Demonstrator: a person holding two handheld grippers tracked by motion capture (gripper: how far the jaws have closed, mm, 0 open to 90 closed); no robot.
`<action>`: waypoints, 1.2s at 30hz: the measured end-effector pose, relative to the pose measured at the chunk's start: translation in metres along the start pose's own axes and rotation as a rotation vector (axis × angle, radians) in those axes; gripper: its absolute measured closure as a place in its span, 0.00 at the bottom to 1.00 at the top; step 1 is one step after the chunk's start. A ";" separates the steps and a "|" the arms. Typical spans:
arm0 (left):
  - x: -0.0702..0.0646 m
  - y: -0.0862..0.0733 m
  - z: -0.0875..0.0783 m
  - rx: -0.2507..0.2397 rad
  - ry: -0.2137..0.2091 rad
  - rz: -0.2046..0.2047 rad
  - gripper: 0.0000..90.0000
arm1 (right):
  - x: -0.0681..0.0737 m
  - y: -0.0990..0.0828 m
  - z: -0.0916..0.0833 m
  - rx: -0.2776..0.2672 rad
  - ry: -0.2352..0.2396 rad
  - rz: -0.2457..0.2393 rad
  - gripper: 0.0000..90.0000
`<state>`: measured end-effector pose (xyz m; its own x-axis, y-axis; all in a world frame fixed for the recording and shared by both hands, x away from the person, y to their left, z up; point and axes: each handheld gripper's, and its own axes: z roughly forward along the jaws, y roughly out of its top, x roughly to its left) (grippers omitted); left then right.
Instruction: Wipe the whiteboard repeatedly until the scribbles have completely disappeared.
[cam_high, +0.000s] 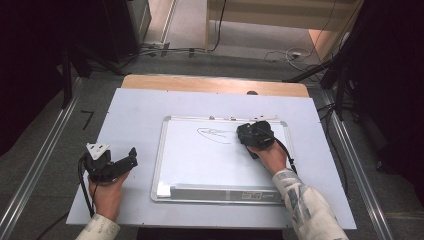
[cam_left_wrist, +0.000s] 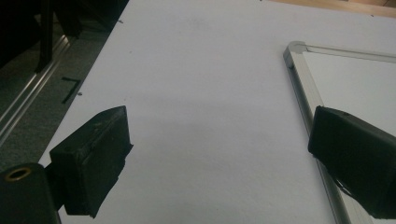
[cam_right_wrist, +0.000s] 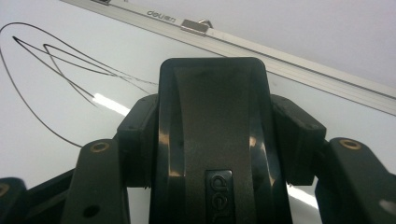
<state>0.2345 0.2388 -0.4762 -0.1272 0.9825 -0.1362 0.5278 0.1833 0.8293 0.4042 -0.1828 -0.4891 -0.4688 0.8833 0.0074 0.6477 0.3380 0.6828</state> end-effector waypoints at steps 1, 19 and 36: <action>0.000 0.000 0.000 0.000 0.000 0.000 0.07 | -0.001 0.000 -0.001 0.002 -0.002 0.004 0.43; -0.001 0.000 0.001 -0.001 0.000 0.000 0.07 | -0.033 -0.009 -0.010 0.009 -0.072 0.060 0.43; -0.003 0.001 0.002 -0.001 -0.006 0.003 0.07 | -0.008 0.001 -0.001 0.014 -0.055 0.030 0.43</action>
<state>0.2373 0.2363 -0.4765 -0.1208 0.9832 -0.1372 0.5277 0.1807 0.8300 0.4081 -0.1899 -0.4879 -0.4152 0.9096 -0.0126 0.6697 0.3150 0.6725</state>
